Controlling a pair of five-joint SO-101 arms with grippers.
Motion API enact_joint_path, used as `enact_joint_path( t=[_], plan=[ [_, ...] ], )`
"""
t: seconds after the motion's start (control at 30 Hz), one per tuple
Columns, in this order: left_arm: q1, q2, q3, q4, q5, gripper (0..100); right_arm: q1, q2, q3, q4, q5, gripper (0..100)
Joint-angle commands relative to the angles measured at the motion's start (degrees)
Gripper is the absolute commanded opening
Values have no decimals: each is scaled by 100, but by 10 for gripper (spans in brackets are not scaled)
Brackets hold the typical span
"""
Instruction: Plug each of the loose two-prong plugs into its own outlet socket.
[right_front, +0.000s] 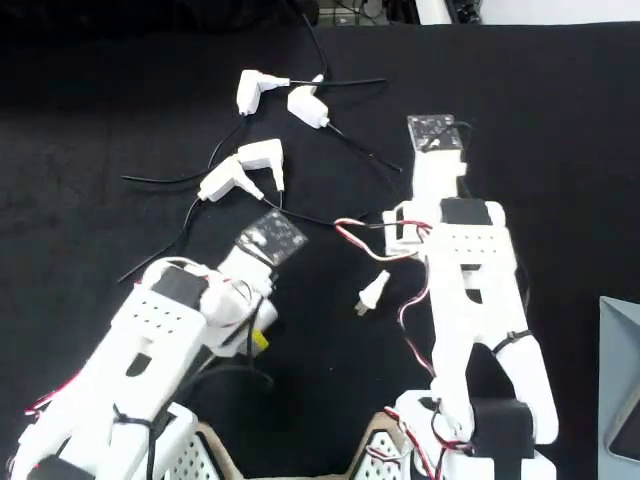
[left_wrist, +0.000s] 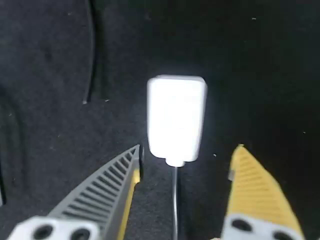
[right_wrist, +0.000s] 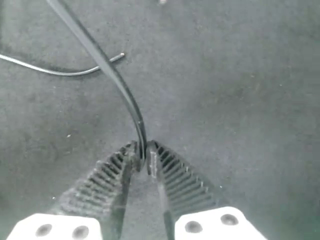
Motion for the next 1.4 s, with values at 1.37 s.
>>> enact_joint_path(
  t=[1.37],
  plan=[
    [-2422, -4457, 1965, -9, 1196, 305, -642, 752, 321, 774, -1697, 159]
  ],
)
